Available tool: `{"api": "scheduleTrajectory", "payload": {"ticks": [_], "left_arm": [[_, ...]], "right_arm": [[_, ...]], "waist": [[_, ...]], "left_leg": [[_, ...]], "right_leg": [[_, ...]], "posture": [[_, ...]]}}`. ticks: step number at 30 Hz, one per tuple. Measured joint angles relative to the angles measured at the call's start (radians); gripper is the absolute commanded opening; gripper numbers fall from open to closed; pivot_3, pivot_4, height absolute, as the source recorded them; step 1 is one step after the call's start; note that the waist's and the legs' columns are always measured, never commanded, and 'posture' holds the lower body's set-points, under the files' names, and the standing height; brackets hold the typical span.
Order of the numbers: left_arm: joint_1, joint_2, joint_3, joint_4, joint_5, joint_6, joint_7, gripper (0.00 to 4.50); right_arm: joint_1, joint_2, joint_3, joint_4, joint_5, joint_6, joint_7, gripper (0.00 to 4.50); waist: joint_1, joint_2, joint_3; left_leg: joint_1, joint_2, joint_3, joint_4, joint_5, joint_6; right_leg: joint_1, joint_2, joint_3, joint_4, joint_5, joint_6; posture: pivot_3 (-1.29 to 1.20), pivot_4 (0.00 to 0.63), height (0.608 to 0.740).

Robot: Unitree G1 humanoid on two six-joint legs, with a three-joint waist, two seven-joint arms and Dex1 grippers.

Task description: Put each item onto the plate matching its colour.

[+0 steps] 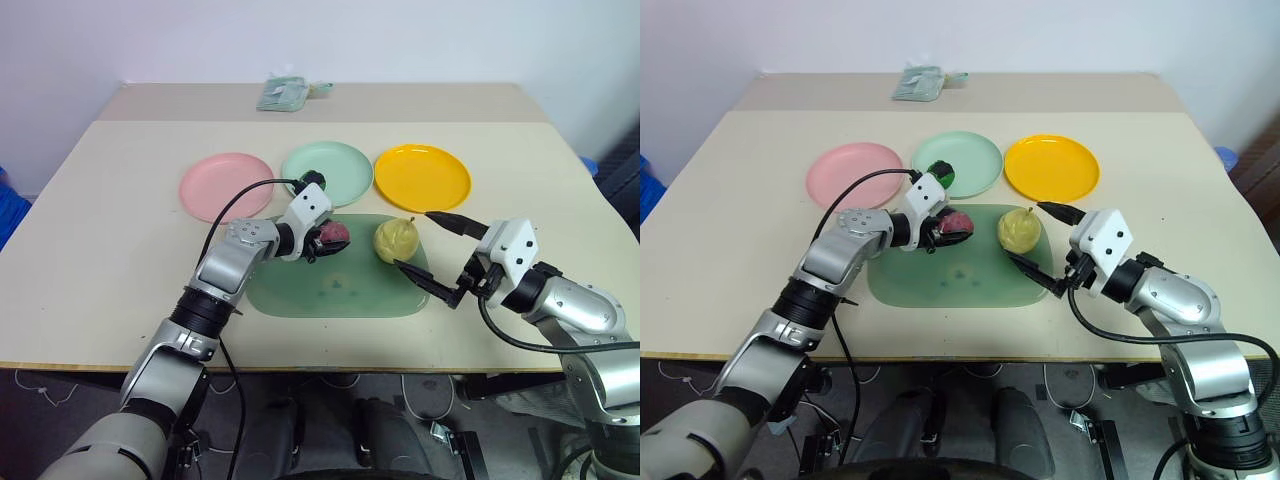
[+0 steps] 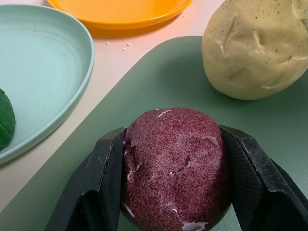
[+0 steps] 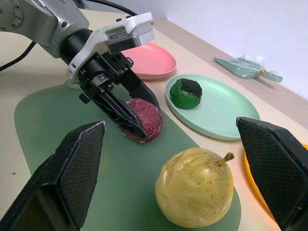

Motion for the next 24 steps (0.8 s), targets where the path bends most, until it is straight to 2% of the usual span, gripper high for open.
{"api": "scheduleTrajectory", "payload": {"ticks": [4, 10, 18, 20, 23, 24], "left_arm": [[0.031, -0.009, 0.045, -0.039, -0.019, 0.014, 0.03, 2.27], [-0.007, -0.023, 0.295, -0.052, -0.079, 0.042, 0.238, 2.27], [-0.028, -0.006, 0.531, 0.163, -0.074, -0.015, 0.553, 2.27], [-0.04, -0.006, 0.562, 0.227, -0.072, -0.05, 0.618, 3.28], [-0.056, -0.005, 0.583, 0.28, -0.069, -0.103, 0.675, 4.46], [-0.057, -0.006, 0.583, 0.289, -0.069, -0.117, 0.681, 4.46]], "right_arm": [[-0.021, 0.002, 0.003, 0.016, -0.002, -0.009, 0.001, 4.5], [-0.057, 0.008, 0.022, 0.024, -0.005, -0.009, 0.002, 4.5], [-0.08, 0.02, 0.032, 0.06, -0.005, -0.01, 0.02, 4.5], [-0.091, 0.02, 0.034, 0.065, -0.006, -0.01, 0.028, 4.5], [-0.105, 0.024, 0.045, 0.078, -0.007, -0.01, 0.035, 4.5], [-0.107, 0.026, 0.047, 0.08, -0.007, -0.01, 0.036, 4.5]], "waist": [[-0.001, 0.0, 0.0], [-0.001, 0.0, 0.0], [0.003, -0.001, 0.0], [0.004, -0.001, 0.0], [0.002, -0.001, 0.0], [0.002, -0.001, 0.0]], "left_leg": [[0.0, 0.0, 0.0, 0.0, 0.0, 0.0], [0.0, 0.0, 0.0, 0.0, 0.0, 0.0], [0.0, -0.001, 0.0, 0.001, 0.0, 0.0], [0.0, -0.001, 0.0, 0.001, 0.0, 0.0], [0.0, -0.001, 0.0, 0.001, 0.0, 0.0], [0.0, -0.001, 0.0, 0.001, 0.0, 0.0]], "right_leg": [[0.0, 0.0, 0.0, 0.0, 0.0, 0.0], [0.0, 0.0, 0.0, 0.0, 0.0, 0.0], [0.0, 0.0, -0.001, 0.001, 0.0, 0.0], [0.0, 0.0, -0.001, 0.001, 0.0, 0.0], [0.0, 0.0, -0.001, 0.001, 0.0, 0.0], [0.0, 0.0, -0.001, 0.001, 0.0, 0.0]], "posture": [[0.0, 0.15, 0.74], [0.0, 0.15, 0.74], [0.0, 0.15, 0.74], [0.0, 0.15, 0.74], [0.0, 0.15, 0.74], [0.0, 0.15, 0.74]]}}
